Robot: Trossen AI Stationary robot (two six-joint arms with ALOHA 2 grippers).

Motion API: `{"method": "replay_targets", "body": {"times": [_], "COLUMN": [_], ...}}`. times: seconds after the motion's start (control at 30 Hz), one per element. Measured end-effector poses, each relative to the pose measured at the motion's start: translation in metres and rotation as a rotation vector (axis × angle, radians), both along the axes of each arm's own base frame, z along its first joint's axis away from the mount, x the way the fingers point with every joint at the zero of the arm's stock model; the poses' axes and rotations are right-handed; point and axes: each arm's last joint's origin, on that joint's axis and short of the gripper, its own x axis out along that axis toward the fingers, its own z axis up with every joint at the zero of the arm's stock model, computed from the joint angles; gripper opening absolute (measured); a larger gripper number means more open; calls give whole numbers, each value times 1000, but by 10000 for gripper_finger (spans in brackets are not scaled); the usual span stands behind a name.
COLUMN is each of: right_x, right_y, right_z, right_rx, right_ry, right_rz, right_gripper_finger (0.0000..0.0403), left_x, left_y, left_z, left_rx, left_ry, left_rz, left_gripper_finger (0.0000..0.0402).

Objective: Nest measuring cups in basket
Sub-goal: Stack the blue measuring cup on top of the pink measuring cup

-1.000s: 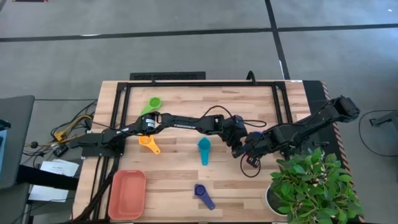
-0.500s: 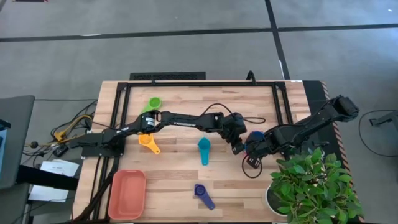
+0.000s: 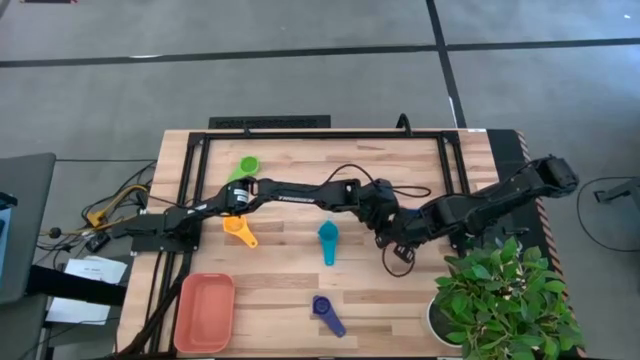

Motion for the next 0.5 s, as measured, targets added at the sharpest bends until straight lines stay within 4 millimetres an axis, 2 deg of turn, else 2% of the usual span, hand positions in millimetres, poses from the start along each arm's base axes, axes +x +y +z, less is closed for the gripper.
{"method": "replay_targets", "body": {"times": [0.2,0.5], "right_x": [0,0], "right_y": [-5,-3], "right_z": [2,1], "right_rx": [8,55], "right_ry": [-8,5], "right_rz": [-10,6], "right_gripper_finger": [8,7], "left_x": [0,-7], "left_y": [5,24], "left_z": [12,-3], "left_rx": [51,218], "left_ry": [12,133], "left_rz": [22,179], "left_gripper_finger": [0,0]}}
